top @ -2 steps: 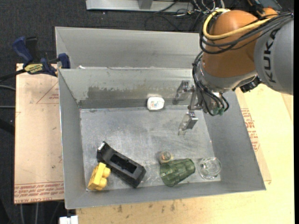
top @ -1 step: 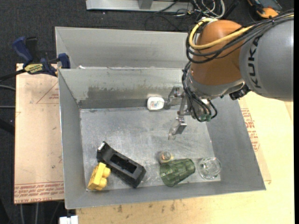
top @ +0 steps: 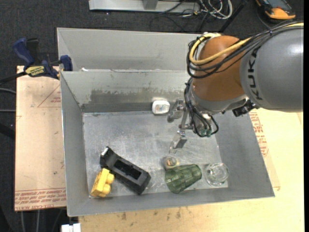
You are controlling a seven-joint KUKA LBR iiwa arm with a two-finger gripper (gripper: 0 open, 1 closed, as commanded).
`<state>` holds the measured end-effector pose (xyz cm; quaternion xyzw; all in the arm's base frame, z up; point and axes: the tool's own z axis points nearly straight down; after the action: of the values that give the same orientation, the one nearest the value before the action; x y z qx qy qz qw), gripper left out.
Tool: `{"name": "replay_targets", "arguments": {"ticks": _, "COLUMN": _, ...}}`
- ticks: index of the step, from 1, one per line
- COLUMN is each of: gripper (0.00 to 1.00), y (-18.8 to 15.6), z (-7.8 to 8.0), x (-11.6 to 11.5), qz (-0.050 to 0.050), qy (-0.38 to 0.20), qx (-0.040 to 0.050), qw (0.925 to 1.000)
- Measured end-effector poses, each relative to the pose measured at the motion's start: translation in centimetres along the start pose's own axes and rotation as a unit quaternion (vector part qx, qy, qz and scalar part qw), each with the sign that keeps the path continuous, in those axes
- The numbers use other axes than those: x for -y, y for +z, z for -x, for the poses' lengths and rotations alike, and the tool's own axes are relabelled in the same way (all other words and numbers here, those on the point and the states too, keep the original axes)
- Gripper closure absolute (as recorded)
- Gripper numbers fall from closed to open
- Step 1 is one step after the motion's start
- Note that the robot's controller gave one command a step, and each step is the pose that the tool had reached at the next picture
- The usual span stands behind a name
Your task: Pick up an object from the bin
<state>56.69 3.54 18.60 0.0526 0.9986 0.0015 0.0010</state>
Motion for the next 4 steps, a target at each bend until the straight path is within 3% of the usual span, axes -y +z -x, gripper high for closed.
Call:
{"name": "replay_targets", "arguments": {"ticks": 1, "gripper": 0.0, "y": 3.1, "z": -0.5, "x": 4.1, "qz": 0.0, "qy": -0.122, "qx": -0.0008, "qw": 0.9925}}
{"name": "replay_targets", "arguments": {"ticks": 2, "gripper": 1.0, "y": 10.9, "z": -4.1, "x": 3.2, "qz": -0.003, "qy": -0.087, "qx": 0.0016, "qw": 0.9962}}
{"name": "replay_targets", "arguments": {"ticks": 3, "gripper": 1.0, "y": 10.9, "z": -4.1, "x": 3.2, "qz": -0.003, "qy": -0.087, "qx": 0.0016, "qw": 0.9962}}
{"name": "replay_targets", "arguments": {"ticks": 4, "gripper": 1.0, "y": 7.3, "z": -4.3, "x": 3.3, "qz": -0.001, "qy": -0.098, "qx": -0.004, "qw": 0.9952}}
